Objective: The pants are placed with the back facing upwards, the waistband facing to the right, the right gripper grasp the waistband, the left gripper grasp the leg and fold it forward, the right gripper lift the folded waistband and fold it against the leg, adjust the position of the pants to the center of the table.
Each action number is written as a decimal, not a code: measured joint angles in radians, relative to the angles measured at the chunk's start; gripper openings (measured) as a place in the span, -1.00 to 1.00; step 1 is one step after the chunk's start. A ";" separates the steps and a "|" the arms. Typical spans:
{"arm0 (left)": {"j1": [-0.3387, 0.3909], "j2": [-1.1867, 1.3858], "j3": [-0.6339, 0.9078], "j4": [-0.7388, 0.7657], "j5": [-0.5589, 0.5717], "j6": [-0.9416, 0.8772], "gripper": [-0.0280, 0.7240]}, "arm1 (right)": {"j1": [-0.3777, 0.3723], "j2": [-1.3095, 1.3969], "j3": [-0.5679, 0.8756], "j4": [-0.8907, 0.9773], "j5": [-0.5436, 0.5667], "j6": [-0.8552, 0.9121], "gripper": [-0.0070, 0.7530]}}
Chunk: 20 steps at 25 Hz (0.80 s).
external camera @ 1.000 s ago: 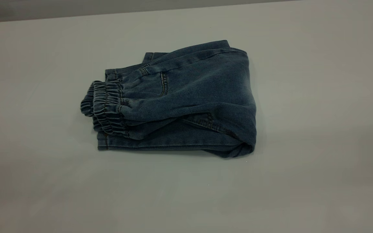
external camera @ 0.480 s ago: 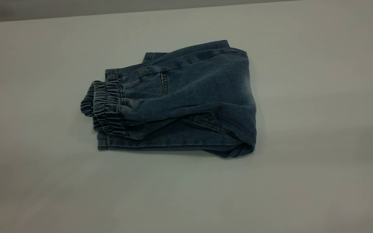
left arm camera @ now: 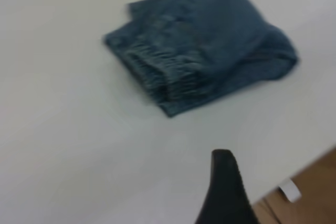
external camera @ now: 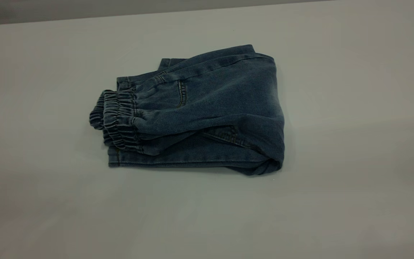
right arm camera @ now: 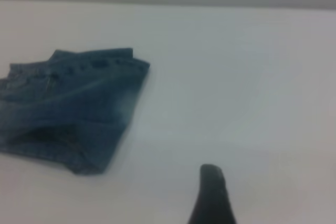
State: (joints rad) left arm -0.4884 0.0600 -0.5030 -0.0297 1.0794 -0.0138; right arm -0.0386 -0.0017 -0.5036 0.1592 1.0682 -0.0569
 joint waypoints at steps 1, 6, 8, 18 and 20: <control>0.040 0.000 0.000 0.000 0.000 0.000 0.28 | 0.000 0.000 0.000 -0.001 0.000 0.000 0.23; 0.240 -0.001 0.000 0.000 0.000 0.000 0.28 | -0.001 0.001 0.000 -0.001 0.000 0.000 0.23; 0.314 -0.001 0.000 0.000 0.000 0.000 0.28 | -0.001 0.002 0.000 -0.001 0.000 0.000 0.23; 0.502 -0.006 0.000 0.000 -0.001 0.000 0.28 | -0.001 0.002 0.000 -0.001 -0.002 0.001 0.23; 0.515 -0.027 0.000 0.000 -0.001 0.000 0.28 | -0.001 0.002 0.000 -0.001 -0.002 0.001 0.23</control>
State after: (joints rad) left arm 0.0270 0.0331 -0.5030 -0.0297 1.0784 -0.0134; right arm -0.0395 0.0000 -0.5036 0.1582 1.0662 -0.0559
